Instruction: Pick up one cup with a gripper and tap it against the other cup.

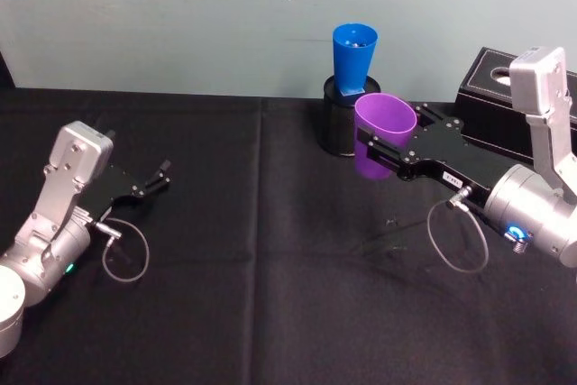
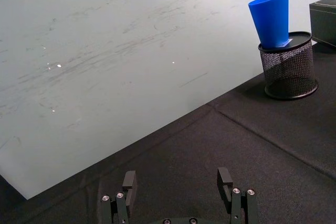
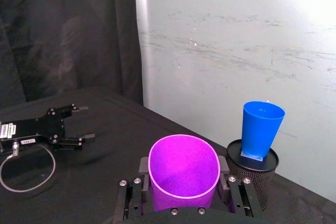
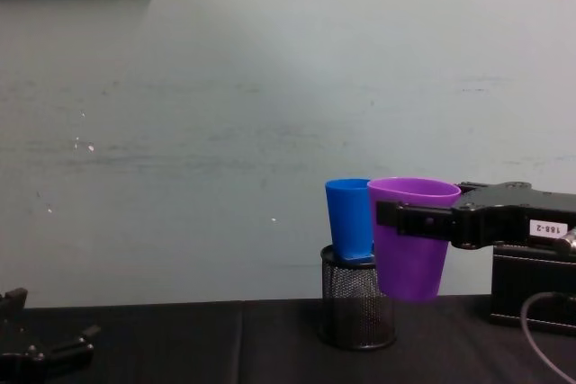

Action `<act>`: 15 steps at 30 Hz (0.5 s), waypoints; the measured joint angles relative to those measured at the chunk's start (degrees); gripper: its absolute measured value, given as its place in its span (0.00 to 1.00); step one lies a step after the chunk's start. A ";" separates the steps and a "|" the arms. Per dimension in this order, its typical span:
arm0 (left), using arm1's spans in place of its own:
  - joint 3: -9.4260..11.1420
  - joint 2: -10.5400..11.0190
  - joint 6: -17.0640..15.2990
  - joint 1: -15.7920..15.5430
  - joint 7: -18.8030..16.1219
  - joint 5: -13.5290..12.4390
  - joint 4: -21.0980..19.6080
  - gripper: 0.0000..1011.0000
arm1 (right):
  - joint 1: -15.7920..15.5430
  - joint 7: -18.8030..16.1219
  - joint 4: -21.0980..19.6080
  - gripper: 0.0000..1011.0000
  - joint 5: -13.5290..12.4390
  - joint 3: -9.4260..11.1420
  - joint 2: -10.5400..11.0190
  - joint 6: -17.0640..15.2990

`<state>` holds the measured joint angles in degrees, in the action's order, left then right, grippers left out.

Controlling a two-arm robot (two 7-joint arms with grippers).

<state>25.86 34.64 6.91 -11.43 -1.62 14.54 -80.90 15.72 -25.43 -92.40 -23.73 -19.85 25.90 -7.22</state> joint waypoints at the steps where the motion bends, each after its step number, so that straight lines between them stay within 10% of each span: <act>1: 0.00 0.00 0.00 0.00 0.00 0.00 0.00 0.99 | 0.00 0.00 0.00 0.73 0.00 0.00 0.00 0.00; 15: 0.00 0.00 0.00 0.00 0.00 0.00 0.00 0.99 | 0.00 0.00 0.00 0.73 0.00 0.00 0.00 -0.01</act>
<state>25.86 34.65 6.91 -11.43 -1.62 14.55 -80.90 15.72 -25.43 -92.41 -23.73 -19.85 25.90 -7.23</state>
